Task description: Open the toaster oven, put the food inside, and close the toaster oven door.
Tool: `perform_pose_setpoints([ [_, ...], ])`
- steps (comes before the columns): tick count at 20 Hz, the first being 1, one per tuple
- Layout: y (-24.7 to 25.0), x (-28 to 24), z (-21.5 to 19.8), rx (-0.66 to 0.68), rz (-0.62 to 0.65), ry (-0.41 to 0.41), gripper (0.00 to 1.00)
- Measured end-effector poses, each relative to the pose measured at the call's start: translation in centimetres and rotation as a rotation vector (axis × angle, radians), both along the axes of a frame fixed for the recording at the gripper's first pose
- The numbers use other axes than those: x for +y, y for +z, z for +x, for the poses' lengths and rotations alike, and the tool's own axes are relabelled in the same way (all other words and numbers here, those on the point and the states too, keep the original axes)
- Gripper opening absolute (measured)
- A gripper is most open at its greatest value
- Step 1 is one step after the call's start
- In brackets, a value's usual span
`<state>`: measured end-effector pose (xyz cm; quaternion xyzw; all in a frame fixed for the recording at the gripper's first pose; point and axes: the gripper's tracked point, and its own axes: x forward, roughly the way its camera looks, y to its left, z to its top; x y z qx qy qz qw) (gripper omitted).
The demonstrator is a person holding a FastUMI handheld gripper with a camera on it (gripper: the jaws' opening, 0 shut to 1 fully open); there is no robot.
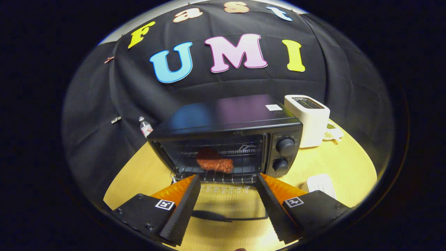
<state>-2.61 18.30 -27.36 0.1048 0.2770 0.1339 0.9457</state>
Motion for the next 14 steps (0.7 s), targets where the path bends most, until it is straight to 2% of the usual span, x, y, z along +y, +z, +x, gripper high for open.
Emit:
perform_pose_setpoints([
  [8, -4.6, 3.2, -6.7, 0.156, -0.075, 0.069, 0.98],
  [14, -9.4, 4.3, -8.3, 0.262, -0.098, 0.076, 0.98],
])
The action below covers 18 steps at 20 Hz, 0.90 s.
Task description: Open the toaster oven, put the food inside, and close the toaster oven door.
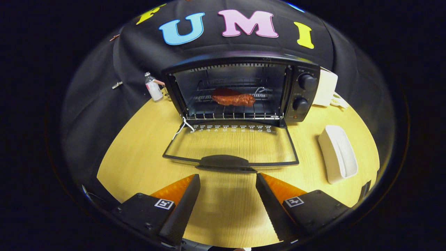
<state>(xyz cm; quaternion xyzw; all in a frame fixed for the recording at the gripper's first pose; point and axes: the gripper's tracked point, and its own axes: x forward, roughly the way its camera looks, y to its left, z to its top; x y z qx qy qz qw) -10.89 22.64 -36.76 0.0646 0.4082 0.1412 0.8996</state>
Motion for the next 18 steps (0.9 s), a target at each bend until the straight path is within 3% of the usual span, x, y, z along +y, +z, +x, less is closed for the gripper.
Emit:
perform_pose_setpoints([
  [8, -3.6, 2.1, 0.6, 0.086, 0.006, -0.007, 0.99],
  [14, -3.7, 1.8, 1.3, 0.043, -0.069, -0.039, 0.96],
  [18, -3.5, 1.8, 1.7, 0.069, -0.025, -0.087, 0.96],
])
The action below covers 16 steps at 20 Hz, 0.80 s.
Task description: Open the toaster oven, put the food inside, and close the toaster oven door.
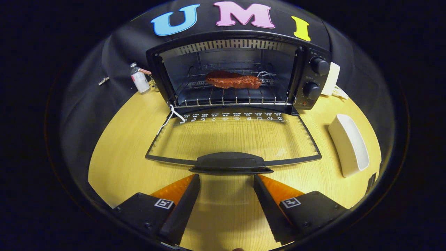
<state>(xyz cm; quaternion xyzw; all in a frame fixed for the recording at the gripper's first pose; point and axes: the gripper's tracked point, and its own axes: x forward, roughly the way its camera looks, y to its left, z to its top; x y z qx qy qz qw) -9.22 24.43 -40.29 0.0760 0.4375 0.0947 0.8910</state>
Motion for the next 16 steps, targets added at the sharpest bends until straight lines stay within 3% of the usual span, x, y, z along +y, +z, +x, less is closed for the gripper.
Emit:
perform_pose_setpoints([
  [9, 2.9, -0.2, 0.1, -0.049, 0.018, -0.003, 0.96],
  [16, 7.2, -0.6, 1.2, -0.177, -0.008, 0.044, 0.96],
])
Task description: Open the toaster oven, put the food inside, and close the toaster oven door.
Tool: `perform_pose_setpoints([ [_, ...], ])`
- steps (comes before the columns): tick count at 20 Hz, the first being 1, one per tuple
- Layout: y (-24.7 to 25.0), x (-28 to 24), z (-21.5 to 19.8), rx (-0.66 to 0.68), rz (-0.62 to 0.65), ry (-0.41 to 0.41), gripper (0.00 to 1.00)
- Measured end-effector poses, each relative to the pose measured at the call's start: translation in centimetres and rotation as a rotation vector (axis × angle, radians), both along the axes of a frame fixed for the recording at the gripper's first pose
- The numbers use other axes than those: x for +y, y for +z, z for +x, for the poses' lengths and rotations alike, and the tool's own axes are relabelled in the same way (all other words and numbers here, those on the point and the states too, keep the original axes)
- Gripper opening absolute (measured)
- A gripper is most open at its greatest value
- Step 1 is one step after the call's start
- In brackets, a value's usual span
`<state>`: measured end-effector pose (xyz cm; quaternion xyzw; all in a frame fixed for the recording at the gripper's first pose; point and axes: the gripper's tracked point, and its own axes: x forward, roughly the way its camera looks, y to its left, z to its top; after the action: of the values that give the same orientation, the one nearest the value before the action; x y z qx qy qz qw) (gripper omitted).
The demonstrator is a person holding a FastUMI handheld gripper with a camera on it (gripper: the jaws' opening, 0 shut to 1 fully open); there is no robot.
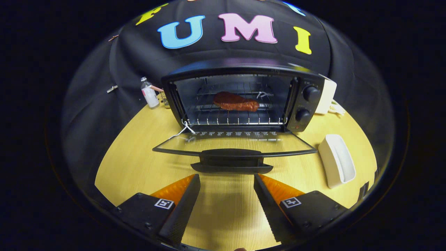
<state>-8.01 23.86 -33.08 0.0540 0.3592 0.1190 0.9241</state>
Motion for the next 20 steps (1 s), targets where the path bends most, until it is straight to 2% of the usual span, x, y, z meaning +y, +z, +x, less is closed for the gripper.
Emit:
perform_pose_setpoints([
  [4, 3.6, -0.6, 1.3, -0.091, -0.018, 0.006, 0.96],
  [8, 6.3, -0.4, 5.0, -0.171, -0.035, 0.028, 0.96],
  [13, 8.6, -0.7, 9.8, -0.217, -0.045, 0.015, 0.96],
  [20, 13.2, -3.1, 8.9, -0.294, -0.028, 0.018, 0.96],
])
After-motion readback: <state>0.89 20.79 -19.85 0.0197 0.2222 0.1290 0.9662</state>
